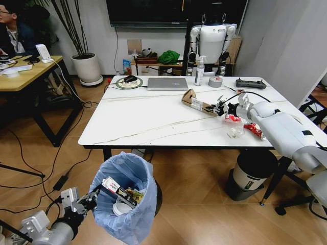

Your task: Pick up the trash bin and place the trash from the table into it.

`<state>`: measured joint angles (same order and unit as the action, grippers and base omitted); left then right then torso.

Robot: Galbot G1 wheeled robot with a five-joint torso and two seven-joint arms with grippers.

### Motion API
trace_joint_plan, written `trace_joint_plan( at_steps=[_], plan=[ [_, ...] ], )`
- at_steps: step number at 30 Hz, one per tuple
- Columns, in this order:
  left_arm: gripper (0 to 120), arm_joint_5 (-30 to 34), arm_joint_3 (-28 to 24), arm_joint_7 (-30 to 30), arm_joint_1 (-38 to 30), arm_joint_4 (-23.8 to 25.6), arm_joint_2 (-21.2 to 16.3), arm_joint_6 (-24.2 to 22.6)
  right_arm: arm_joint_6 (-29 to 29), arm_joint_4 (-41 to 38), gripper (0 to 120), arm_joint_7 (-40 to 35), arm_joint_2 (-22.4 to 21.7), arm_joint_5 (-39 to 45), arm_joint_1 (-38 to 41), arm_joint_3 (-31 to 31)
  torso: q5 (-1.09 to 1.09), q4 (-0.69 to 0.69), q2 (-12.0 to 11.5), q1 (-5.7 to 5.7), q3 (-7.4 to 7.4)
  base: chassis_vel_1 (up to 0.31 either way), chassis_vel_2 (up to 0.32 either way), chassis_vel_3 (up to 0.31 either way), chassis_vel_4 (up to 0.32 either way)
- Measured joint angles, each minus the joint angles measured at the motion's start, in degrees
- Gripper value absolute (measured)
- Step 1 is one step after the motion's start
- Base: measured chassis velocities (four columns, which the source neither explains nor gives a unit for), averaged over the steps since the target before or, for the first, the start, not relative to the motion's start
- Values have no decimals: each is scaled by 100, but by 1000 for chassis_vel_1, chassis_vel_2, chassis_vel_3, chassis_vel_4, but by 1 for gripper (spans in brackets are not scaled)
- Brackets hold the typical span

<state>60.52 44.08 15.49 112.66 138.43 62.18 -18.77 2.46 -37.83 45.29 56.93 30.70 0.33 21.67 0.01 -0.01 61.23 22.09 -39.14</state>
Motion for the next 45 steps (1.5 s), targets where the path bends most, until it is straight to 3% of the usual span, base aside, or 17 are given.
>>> trace_joint_plan(
  at_steps=[3,10,14,15,22,27,29,33,45],
  plan=[
    [0,31,-5,7,-12,-13,-27,0,97,-211,0,79,-53,56,0,-54,0,1,0,0,0,0,0,0,0],
    [0,222,-36,45,-55,-104,-149,0,375,-1719,0,296,-471,397,-5,-101,-2,0,0,0,0,0,0,0,0],
    [0,452,-211,181,-230,-104,-450,-29,389,-3584,0,175,-910,762,-9,-97,-3,3,1,0,0,0,0,0,0],
    [0,452,-211,181,-230,-104,-450,-29,389,-3584,0,175,-910,762,-9,-97,-3,3,1,0,0,0,0,0,0],
    [0,977,-749,297,-900,-334,-1237,-48,54,-5569,0,-312,-1683,1209,47,313,-3,-3,2,0,1,0,0,0,0],
    [0,1041,-963,278,-1101,-460,-1433,-42,-41,-6161,0,-404,-1928,1214,338,930,-1,-3,2,0,0,0,0,0,0],
    [0,1047,-970,266,-1111,-466,-1434,-38,-73,-6380,0,-414,-1925,1109,659,1430,-1,1,2,0,0,0,0,0,0],
    [0,1058,-961,265,-1132,-440,-1394,-33,-146,-6672,0,-418,-1899,946,958,1849,-3,2,1,0,0,0,0,0,0],
    [0,1011,-621,247,-840,-318,-1149,-36,-241,-7645,0,-536,-1748,1007,1200,2237,-3,0,1,0,1,0,0,0,0]
  ],
)
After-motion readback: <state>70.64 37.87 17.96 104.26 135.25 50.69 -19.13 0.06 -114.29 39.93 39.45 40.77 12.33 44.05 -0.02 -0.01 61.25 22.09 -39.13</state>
